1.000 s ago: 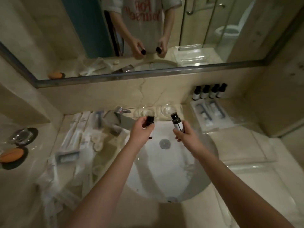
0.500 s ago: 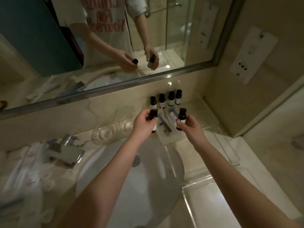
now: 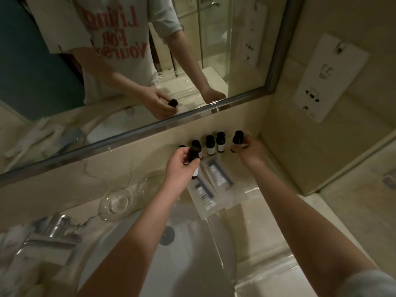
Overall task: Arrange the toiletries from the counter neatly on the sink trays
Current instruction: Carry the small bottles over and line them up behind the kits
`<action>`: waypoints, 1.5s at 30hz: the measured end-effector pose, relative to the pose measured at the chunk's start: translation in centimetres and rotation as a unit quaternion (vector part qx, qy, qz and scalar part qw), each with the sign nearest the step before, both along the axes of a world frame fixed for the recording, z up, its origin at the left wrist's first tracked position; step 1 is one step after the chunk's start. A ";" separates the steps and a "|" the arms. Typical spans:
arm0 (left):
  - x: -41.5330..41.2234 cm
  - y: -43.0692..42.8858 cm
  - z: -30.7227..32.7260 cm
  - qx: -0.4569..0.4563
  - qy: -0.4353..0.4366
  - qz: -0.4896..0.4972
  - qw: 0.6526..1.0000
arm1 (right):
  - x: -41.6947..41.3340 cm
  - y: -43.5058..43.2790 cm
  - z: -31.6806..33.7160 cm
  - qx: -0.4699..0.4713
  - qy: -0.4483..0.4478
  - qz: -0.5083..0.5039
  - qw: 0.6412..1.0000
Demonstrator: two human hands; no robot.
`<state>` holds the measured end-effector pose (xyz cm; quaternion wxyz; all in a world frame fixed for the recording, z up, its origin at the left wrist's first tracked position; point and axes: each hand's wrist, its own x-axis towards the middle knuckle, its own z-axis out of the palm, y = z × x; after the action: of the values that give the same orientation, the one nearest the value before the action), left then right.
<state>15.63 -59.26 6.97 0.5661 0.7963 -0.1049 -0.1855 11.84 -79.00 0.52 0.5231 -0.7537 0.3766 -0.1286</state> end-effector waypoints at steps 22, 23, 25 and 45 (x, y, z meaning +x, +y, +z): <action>0.9 0.9 -1.2 0.019 -0.001 0.000 1.000 | 1.3 -1.4 -1.3 -0.013 -0.040 0.072 0.997; 0.7 0.9 -1.0 0.022 -0.002 -0.004 1.000 | 1.2 -1.4 -1.3 -0.019 -0.034 0.065 0.997; 0.5 0.9 -0.9 0.026 -0.004 -0.009 1.000 | 1.1 -1.5 -1.3 -0.039 -0.018 0.068 0.997; 0.1 0.9 -0.7 0.029 -0.011 -0.013 0.999 | 2.3 -3.1 3.1 -0.252 0.001 0.224 0.942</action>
<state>15.73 -58.34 6.27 0.5389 0.8131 -0.1159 -0.1870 14.11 -82.09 3.67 0.3312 -0.9257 0.1540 -0.0979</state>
